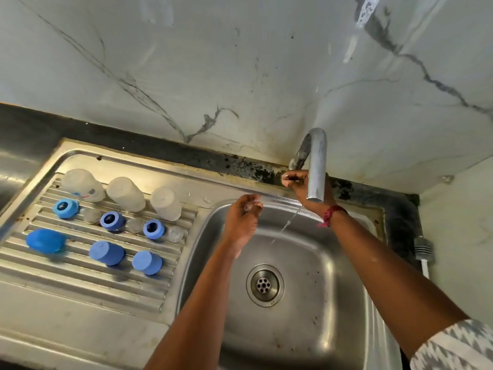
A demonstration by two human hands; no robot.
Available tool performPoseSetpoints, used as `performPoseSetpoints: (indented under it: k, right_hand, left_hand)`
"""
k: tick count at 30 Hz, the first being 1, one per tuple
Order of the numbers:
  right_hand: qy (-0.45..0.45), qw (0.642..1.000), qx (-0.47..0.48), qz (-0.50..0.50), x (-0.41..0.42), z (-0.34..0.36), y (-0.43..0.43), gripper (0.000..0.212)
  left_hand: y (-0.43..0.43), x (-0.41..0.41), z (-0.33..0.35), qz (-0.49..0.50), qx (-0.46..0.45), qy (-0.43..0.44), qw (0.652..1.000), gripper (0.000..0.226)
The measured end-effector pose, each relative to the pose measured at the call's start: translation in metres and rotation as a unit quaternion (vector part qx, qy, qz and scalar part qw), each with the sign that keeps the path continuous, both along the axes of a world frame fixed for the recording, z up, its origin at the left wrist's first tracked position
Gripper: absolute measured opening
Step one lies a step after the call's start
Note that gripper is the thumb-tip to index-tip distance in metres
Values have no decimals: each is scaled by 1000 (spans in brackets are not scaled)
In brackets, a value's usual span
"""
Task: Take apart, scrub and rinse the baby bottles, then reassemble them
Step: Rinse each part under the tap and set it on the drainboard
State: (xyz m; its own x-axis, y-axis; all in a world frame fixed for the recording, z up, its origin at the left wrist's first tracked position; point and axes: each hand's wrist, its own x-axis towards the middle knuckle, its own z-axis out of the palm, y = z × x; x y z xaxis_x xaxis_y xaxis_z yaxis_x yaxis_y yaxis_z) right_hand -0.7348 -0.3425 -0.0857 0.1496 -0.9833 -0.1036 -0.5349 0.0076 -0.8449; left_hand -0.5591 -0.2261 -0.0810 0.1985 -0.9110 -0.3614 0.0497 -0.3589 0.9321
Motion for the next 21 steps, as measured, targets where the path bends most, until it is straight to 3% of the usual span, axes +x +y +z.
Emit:
performPoseSetpoints:
  k: [4, 11, 15, 21]
  right_hand:
    - [6, 999, -8, -42, -4, 35, 25, 18]
    - [-104, 983, 74, -136, 2, 36, 53, 24]
    - [-132, 964, 62, -224, 7, 34, 84, 21]
    - [-81, 979, 61, -174, 23, 43, 145, 16]
  left_hand:
    - [5, 2, 5, -7, -6, -4, 1000, 21]
    - [16, 7, 16, -9, -22, -3, 1000, 20]
    - [30, 8, 23, -15, -23, -10, 1000, 19]
    - [72, 13, 30, -37, -15, -60, 997, 18]
